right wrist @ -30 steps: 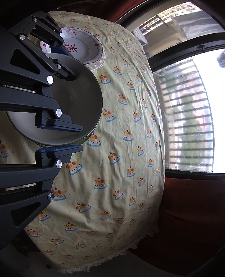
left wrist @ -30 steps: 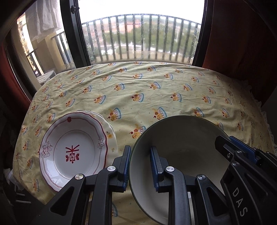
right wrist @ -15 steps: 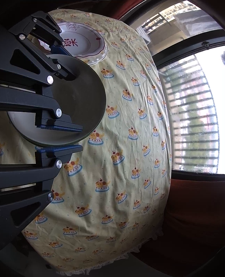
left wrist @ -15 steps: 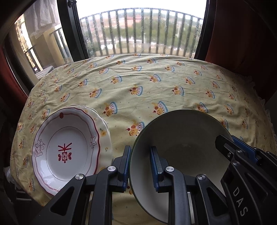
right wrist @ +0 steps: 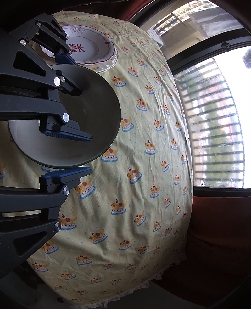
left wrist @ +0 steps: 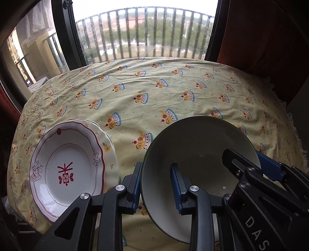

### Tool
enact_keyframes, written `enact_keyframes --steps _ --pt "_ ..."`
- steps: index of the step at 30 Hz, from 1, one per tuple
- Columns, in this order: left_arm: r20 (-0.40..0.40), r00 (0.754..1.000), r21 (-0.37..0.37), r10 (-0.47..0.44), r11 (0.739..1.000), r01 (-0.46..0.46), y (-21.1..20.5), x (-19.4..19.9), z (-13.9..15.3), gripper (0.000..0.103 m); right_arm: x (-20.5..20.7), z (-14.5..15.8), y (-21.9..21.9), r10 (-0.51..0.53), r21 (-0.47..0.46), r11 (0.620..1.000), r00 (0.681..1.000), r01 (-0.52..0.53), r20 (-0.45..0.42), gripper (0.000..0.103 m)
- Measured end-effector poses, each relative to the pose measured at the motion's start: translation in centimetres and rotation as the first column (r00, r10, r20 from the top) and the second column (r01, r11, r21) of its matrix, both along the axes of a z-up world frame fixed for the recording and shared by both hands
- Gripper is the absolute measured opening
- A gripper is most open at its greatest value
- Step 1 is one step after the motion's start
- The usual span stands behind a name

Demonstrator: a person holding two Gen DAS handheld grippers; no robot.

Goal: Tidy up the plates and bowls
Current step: 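Lower the small bowl into the other bowls and open both grippers, then close both grippers on the rim of the nested bowl stack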

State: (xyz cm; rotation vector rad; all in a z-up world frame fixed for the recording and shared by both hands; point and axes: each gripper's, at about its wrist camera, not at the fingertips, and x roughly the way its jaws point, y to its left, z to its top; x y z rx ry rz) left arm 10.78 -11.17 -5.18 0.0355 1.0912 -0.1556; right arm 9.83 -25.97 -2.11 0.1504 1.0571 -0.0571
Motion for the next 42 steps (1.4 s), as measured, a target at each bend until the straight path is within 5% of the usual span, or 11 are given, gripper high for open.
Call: enact_keyframes --steps 1,5,8,13,25,29,42 --pt "-0.001 1.0 -0.006 -0.012 1.0 0.012 0.2 -0.1 0.0 0.034 -0.1 -0.1 0.0 -0.003 0.019 1.0 1.0 0.003 -0.007 0.053" --pt "-0.029 0.997 -0.039 -0.068 0.997 0.067 0.8 0.1 -0.6 0.046 -0.6 -0.1 0.8 -0.025 0.003 1.0 1.0 0.025 -0.004 0.066" --pt "-0.056 0.993 -0.087 -0.107 0.991 0.102 1.4 0.2 -0.9 0.065 -0.9 -0.2 1.0 -0.054 -0.018 0.998 0.998 0.054 -0.022 0.068" --pt "-0.073 0.978 -0.168 -0.196 0.969 0.182 1.5 0.5 -1.4 0.071 -1.4 0.0 0.9 -0.132 -0.052 0.99 0.99 0.13 -0.048 0.07" --pt "-0.145 0.955 -0.257 -0.258 0.942 0.215 0.4 1.9 -3.6 0.068 -1.8 -0.3 0.6 -0.233 -0.113 0.969 0.967 0.221 -0.104 0.071" --pt "-0.153 0.953 -0.273 -0.262 0.938 0.214 0.7 1.7 -3.4 0.058 -1.2 -0.8 0.6 -0.211 -0.077 0.976 0.969 0.202 -0.13 0.071" --pt "-0.19 0.97 -0.197 -0.151 0.974 0.113 0.5 1.8 -3.2 0.053 1.0 -3.7 -2.2 -0.124 0.089 0.986 0.972 0.144 -0.201 0.071"
